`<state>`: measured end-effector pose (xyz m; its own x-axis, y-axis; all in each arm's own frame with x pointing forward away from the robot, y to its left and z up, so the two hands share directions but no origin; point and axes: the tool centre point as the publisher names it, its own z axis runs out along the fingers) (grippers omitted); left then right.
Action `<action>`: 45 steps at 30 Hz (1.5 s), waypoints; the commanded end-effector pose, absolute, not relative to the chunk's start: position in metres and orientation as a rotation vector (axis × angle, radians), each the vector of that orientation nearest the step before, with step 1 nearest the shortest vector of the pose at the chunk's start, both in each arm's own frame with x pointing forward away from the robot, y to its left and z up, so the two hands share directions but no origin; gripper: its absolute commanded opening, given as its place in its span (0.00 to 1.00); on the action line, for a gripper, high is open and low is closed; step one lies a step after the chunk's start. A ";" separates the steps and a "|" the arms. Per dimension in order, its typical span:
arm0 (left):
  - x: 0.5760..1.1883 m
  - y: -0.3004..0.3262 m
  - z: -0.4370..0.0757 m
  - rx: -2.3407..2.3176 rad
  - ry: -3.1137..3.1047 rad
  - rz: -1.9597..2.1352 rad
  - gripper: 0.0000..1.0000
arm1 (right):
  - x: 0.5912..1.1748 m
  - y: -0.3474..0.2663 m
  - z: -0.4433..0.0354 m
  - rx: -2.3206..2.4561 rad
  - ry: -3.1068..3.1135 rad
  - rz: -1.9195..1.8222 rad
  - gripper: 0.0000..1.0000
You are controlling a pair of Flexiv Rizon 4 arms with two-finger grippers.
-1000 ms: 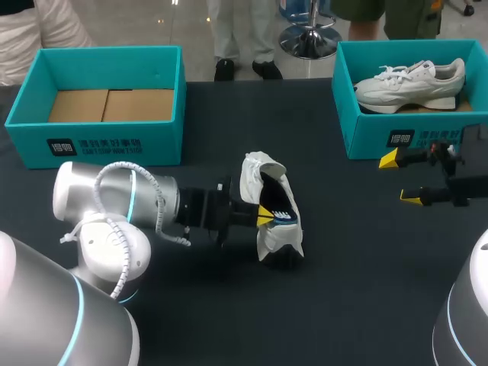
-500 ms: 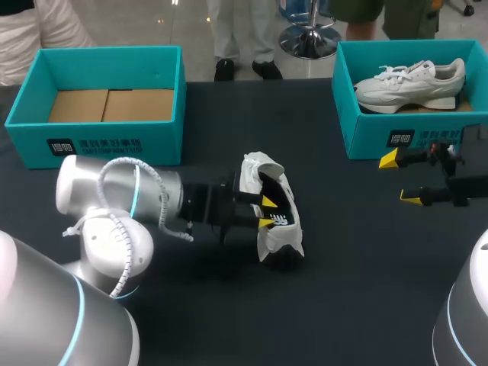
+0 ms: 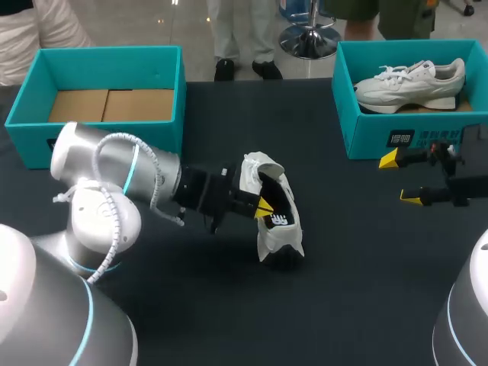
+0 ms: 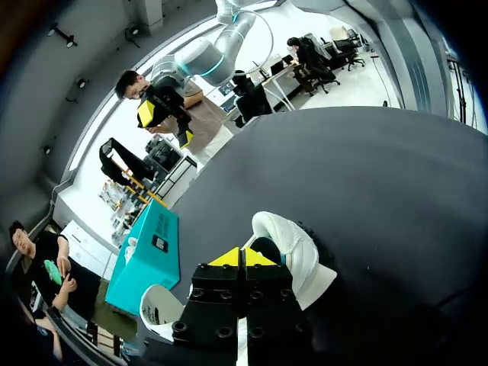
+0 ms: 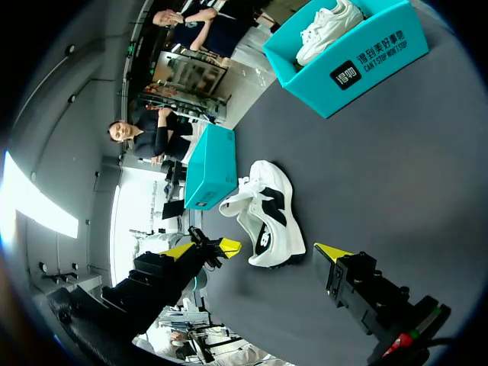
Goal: Take the shoe out of the shoebox, open the shoe tongue, remove and reinsert the insole, then place the shoe into the shoebox
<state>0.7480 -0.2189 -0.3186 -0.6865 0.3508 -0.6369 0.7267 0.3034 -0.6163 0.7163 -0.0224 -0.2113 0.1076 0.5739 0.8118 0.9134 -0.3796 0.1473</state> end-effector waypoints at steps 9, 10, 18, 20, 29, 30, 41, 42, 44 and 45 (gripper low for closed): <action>0.758 -0.216 -0.307 1.348 2.280 -1.217 0.00 | 0.715 -0.022 -0.211 -2.005 -1.450 -1.171 1.00; 0.758 -0.216 -0.306 1.367 2.287 -1.212 0.00 | 0.715 -0.022 -0.211 -2.005 -1.450 -1.171 1.00; 0.754 -0.209 -0.301 1.517 2.311 -1.128 0.00 | 0.715 -0.022 -0.211 -2.005 -1.450 -1.171 1.00; 0.754 -0.209 -0.301 1.517 2.311 -1.128 0.00 | 0.715 -0.022 -0.211 -2.005 -1.450 -1.171 1.00; 0.754 -0.209 -0.301 1.517 2.311 -1.128 0.00 | 0.715 -0.022 -0.211 -2.005 -1.450 -1.171 1.00; 0.754 -0.209 -0.301 1.517 2.311 -1.128 0.00 | 0.715 -0.022 -0.211 -2.005 -1.450 -1.171 1.00; 0.767 -0.214 -0.290 1.825 2.201 -0.931 0.00 | 0.715 -0.022 -0.211 -2.005 -1.450 -1.171 1.00; 0.769 -0.215 -0.290 1.857 2.188 -0.905 0.00 | 0.715 -0.022 -0.211 -2.005 -1.450 -1.171 1.00; 0.771 -0.217 -0.292 1.914 2.181 -0.884 0.00 | 0.715 -0.022 -0.211 -2.005 -1.450 -1.171 1.00; 0.772 -0.219 -0.294 1.939 2.186 -0.848 0.00 | 0.715 -0.022 -0.211 -2.005 -1.450 -1.171 1.00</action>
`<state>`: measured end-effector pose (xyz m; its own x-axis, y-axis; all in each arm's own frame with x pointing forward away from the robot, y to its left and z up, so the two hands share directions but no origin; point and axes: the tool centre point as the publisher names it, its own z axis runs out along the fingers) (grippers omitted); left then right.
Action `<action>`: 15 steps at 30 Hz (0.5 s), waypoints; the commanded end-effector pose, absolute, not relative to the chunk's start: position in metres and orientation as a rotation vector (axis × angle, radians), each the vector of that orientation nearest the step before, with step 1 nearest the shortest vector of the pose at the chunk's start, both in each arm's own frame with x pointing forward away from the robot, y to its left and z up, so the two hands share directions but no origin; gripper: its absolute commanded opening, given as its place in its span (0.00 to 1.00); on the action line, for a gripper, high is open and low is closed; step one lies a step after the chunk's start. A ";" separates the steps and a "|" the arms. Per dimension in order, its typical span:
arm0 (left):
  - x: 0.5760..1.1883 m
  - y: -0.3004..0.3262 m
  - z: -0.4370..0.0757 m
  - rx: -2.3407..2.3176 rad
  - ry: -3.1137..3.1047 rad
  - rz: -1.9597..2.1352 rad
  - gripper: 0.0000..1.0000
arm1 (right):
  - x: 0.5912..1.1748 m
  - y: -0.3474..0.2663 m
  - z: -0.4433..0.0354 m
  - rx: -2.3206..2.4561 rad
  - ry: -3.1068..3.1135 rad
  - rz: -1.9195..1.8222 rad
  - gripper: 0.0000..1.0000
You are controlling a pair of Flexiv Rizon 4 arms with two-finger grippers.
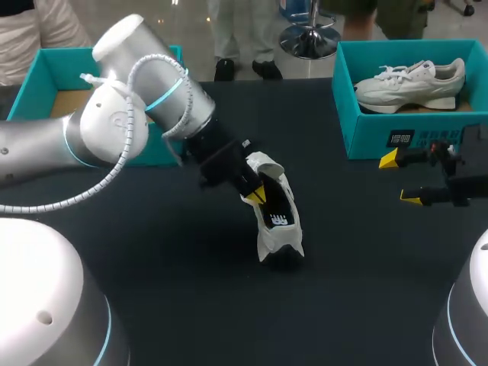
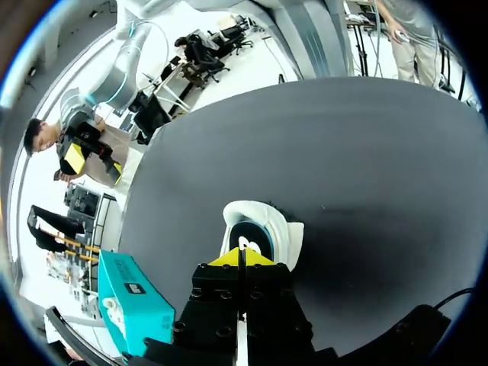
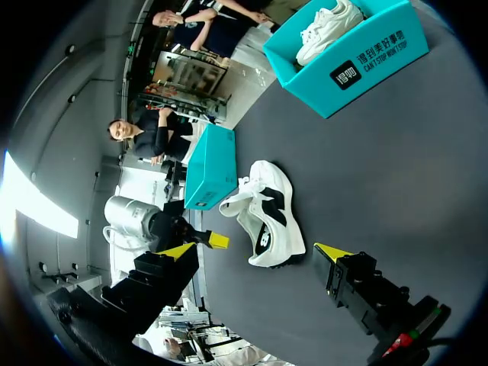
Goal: Take the shoe out of the shoebox, open the shoe tongue, remove and reinsert the insole, then place the shoe into the shoebox
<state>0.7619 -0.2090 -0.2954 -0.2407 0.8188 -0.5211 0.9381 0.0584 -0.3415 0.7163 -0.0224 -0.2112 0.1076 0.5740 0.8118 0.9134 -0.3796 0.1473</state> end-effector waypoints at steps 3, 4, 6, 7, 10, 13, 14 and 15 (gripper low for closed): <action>0.772 -0.223 -0.299 2.021 2.189 -0.776 0.00 | 0.715 -0.022 -0.211 -2.005 -1.450 -1.171 1.00; 0.772 -0.225 -0.302 2.041 2.201 -0.744 0.00 | 0.715 -0.022 -0.211 -2.005 -1.450 -1.171 1.00; 0.773 -0.228 -0.308 2.066 2.198 -0.734 0.00 | 0.715 -0.022 -0.211 -2.005 -1.450 -1.171 1.00; 0.773 -0.229 -0.311 2.097 2.188 -0.709 0.00 | 0.715 -0.022 -0.211 -2.005 -1.450 -1.171 1.00; 0.773 -0.235 -0.321 2.141 2.176 -0.669 0.00 | 0.715 -0.022 -0.211 -2.005 -1.450 -1.171 1.00; 0.770 -0.239 -0.328 2.186 2.148 -0.642 0.00 | 0.715 -0.022 -0.211 -2.005 -1.450 -1.171 1.00; 0.771 -0.241 -0.329 2.189 2.148 -0.656 0.00 | 0.715 -0.022 -0.211 -2.005 -1.450 -1.171 1.00; 0.771 -0.242 -0.332 2.205 2.135 -0.612 0.00 | 0.715 -0.022 -0.211 -2.005 -1.450 -1.171 1.00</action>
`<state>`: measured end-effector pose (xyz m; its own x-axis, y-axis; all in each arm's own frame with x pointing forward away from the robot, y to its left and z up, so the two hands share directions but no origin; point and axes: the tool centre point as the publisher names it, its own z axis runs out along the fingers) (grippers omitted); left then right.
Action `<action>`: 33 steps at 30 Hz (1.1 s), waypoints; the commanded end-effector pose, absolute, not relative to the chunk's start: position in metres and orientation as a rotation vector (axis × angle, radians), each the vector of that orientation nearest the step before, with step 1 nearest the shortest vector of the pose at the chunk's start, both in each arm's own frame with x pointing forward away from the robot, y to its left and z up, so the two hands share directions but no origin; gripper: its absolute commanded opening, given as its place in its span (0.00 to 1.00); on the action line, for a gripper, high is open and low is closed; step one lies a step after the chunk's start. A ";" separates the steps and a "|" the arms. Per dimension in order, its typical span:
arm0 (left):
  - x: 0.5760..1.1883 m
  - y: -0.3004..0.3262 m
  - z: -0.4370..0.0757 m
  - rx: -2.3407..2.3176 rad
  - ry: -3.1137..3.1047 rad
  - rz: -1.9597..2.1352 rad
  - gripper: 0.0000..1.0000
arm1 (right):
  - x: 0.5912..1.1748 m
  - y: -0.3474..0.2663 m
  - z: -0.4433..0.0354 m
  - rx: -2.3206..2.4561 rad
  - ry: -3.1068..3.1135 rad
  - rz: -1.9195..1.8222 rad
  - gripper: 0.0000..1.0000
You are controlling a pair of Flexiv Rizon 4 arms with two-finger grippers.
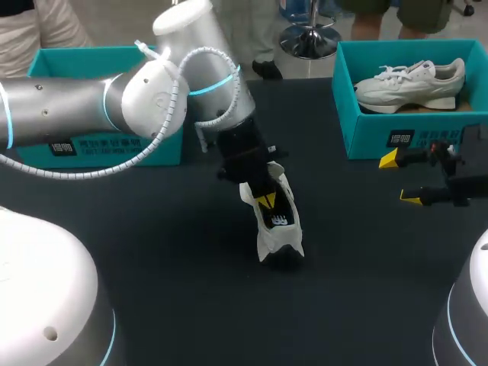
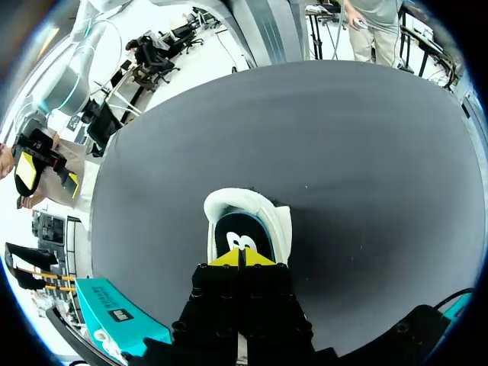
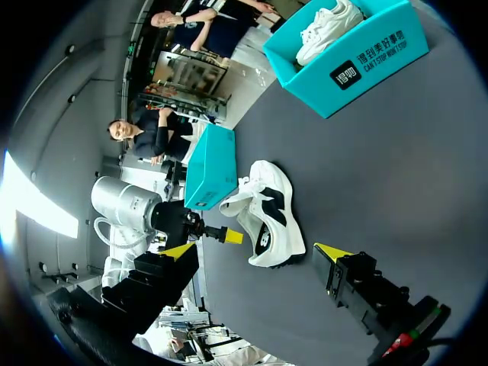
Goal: Take the shoe out of the shoebox, open the shoe tongue, remove and reinsert the insole, then place the shoe into the shoebox
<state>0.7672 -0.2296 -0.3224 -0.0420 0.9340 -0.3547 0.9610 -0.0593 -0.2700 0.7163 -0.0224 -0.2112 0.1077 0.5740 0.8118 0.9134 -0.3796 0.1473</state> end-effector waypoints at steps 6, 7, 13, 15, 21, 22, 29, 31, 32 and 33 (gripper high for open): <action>0.775 -0.246 -0.347 2.241 2.108 -0.547 0.00 | 0.715 -0.022 -0.211 -2.005 -1.450 -1.171 1.00; 0.775 -0.246 -0.349 2.254 2.103 -0.551 0.00 | 0.715 -0.022 -0.211 -2.005 -1.450 -1.171 1.00; 0.771 -0.245 -0.360 2.282 2.101 -0.537 0.00 | 0.715 -0.022 -0.211 -2.005 -1.450 -1.171 1.00; 0.768 -0.245 -0.366 2.297 2.105 -0.527 0.00 | 0.715 -0.022 -0.211 -2.005 -1.450 -1.171 1.00; 0.764 -0.244 -0.382 2.313 2.118 -0.508 0.00 | 0.715 -0.022 -0.211 -2.005 -1.450 -1.171 1.00; 0.764 -0.244 -0.385 2.316 2.116 -0.497 0.00 | 0.715 -0.022 -0.211 -2.005 -1.450 -1.171 1.00; 0.761 -0.245 -0.391 2.329 2.114 -0.502 0.00 | 0.715 -0.022 -0.211 -2.005 -1.450 -1.171 1.00; 0.760 -0.244 -0.384 2.327 2.093 -0.523 0.00 | 0.715 -0.022 -0.211 -2.005 -1.450 -1.171 1.00; 0.761 -0.244 -0.380 2.323 2.083 -0.523 0.00 | 0.715 -0.022 -0.211 -2.005 -1.450 -1.171 1.00; 0.762 -0.244 -0.374 2.316 2.064 -0.518 0.00 | 0.715 -0.022 -0.211 -2.005 -1.450 -1.171 1.00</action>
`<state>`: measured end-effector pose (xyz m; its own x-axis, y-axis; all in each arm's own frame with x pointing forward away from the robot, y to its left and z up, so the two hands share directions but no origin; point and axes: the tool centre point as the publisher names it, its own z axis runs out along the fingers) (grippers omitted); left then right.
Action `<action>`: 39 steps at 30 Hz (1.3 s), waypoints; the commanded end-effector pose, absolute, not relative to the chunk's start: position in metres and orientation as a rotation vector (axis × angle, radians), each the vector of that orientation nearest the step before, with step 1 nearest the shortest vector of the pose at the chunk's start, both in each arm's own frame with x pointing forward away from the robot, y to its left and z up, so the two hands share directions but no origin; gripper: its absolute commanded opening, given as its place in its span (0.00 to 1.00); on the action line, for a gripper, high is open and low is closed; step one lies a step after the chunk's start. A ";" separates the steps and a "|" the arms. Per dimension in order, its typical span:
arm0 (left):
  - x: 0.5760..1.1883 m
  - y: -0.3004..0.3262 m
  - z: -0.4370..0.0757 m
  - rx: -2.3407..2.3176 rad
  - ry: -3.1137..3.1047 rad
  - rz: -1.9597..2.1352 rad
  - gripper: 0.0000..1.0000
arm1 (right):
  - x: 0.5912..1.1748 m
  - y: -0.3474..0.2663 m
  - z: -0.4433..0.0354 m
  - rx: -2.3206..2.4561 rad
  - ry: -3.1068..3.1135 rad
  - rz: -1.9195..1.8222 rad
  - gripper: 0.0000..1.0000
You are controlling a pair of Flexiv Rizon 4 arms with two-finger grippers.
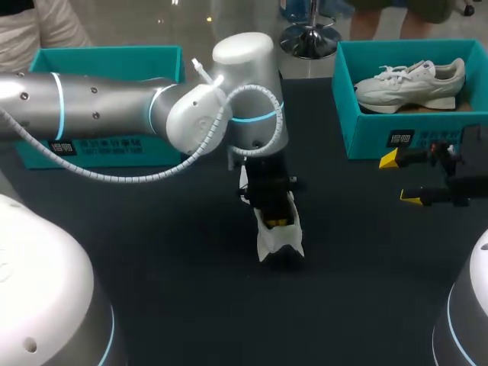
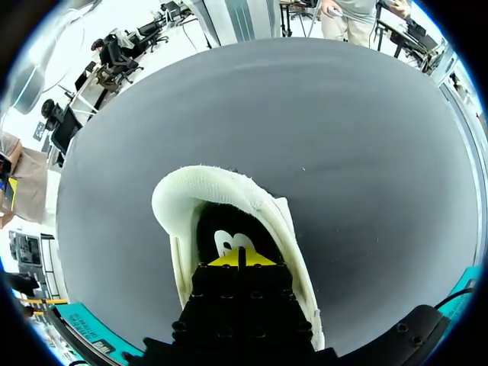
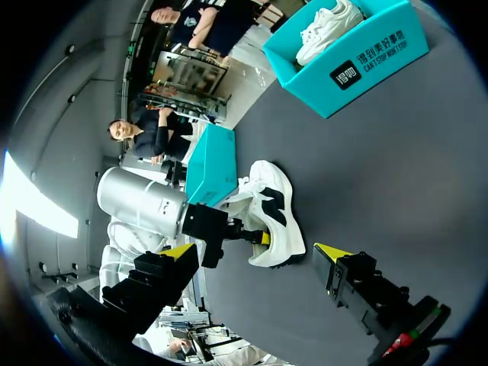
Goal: Take the shoe out of the shoebox, open the shoe tongue, remove and reinsert the insole, then place the shoe into the shoebox
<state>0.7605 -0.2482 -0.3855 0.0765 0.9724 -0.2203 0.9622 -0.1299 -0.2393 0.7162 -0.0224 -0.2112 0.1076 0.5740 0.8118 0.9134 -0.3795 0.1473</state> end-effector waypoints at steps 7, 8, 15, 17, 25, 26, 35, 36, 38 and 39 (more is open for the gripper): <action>0.763 -0.252 -0.371 -2.389 -2.048 0.492 0.00 | 0.715 -0.022 -0.211 -2.005 -1.450 -1.171 1.00; 0.762 -0.253 -0.373 -2.393 -2.035 0.499 0.00 | 0.715 -0.022 -0.211 -2.005 -1.450 -1.171 1.00; 0.753 -0.255 -0.395 -2.406 -1.997 0.449 0.00 | 0.715 -0.022 -0.211 -2.005 -1.450 -1.171 1.00; 0.752 -0.255 -0.399 -2.400 -1.999 0.444 0.00 | 0.715 -0.022 -0.211 -2.005 -1.450 -1.171 1.00; 0.751 -0.254 -0.412 -2.388 -2.020 0.405 0.00 | 0.715 -0.022 -0.211 -2.005 -1.450 -1.171 1.00; 0.751 -0.254 -0.413 -2.386 -2.021 0.390 0.00 | 0.715 -0.022 -0.211 -2.005 -1.450 -1.171 1.00; 0.758 -0.250 -0.381 -2.452 -2.091 0.335 0.00 | 0.715 -0.022 -0.211 -2.005 -1.450 -1.171 1.00; 0.759 -0.250 -0.379 -2.459 -2.100 0.330 0.00 | 0.715 -0.022 -0.211 -2.005 -1.450 -1.171 1.00; 0.764 -0.252 -0.377 -2.469 -2.121 0.293 0.00 | 0.715 -0.022 -0.211 -2.005 -1.450 -1.171 1.00; 0.765 -0.252 -0.378 -2.474 -2.128 0.283 0.00 | 0.715 -0.022 -0.211 -2.005 -1.450 -1.171 1.00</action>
<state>0.7700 -0.2581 -0.3844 0.1464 0.9649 -0.2180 0.9866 -0.1586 -0.0394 0.7162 -0.0225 -0.2112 0.1077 0.5740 0.8118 0.9134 -0.3796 0.1472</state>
